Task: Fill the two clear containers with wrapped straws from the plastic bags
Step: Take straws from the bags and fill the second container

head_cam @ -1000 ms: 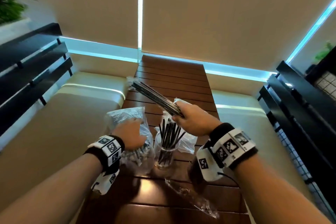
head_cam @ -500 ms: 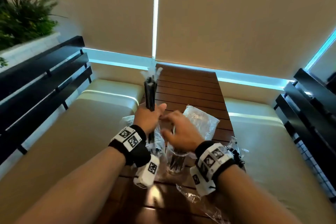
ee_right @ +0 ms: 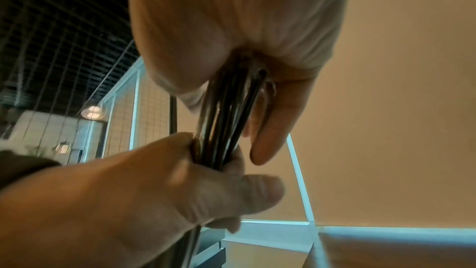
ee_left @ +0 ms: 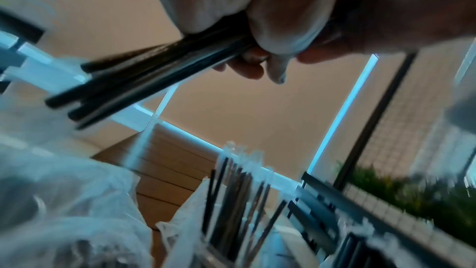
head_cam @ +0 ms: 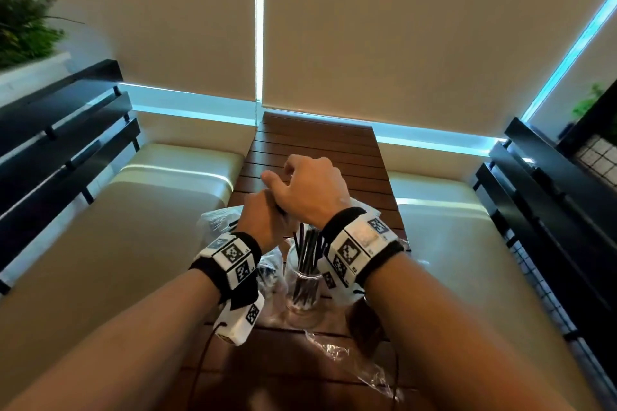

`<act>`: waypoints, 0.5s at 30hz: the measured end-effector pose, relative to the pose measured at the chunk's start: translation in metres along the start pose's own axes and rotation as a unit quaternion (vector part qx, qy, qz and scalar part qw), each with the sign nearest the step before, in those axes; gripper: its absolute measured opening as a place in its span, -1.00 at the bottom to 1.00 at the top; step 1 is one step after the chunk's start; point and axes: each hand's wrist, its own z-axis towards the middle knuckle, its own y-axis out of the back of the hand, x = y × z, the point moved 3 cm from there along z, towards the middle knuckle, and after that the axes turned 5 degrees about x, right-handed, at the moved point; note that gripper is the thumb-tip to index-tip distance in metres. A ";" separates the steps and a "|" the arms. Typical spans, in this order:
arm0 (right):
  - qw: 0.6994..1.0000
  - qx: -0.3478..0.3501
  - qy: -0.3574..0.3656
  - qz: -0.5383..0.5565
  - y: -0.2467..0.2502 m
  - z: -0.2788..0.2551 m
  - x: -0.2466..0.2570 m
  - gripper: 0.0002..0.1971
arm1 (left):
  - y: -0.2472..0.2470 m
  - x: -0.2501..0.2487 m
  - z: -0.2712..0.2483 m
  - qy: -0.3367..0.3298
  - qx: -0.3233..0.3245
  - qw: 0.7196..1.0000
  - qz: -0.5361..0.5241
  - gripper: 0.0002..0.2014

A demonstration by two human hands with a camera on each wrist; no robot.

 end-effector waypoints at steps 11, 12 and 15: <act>0.996 -0.050 -0.068 -0.008 0.038 -0.002 -0.064 -0.70 | -0.017 0.034 -0.012 0.036 0.080 0.994 0.067 -0.37; 0.996 -0.042 -0.075 -0.009 0.037 -0.002 -0.070 -0.67 | -0.021 0.043 -0.017 0.038 0.106 0.989 0.095 -0.49; 0.995 -0.017 -0.091 -0.029 0.027 -0.004 -0.083 -0.62 | -0.040 0.054 -0.036 0.001 0.246 0.956 0.161 -0.74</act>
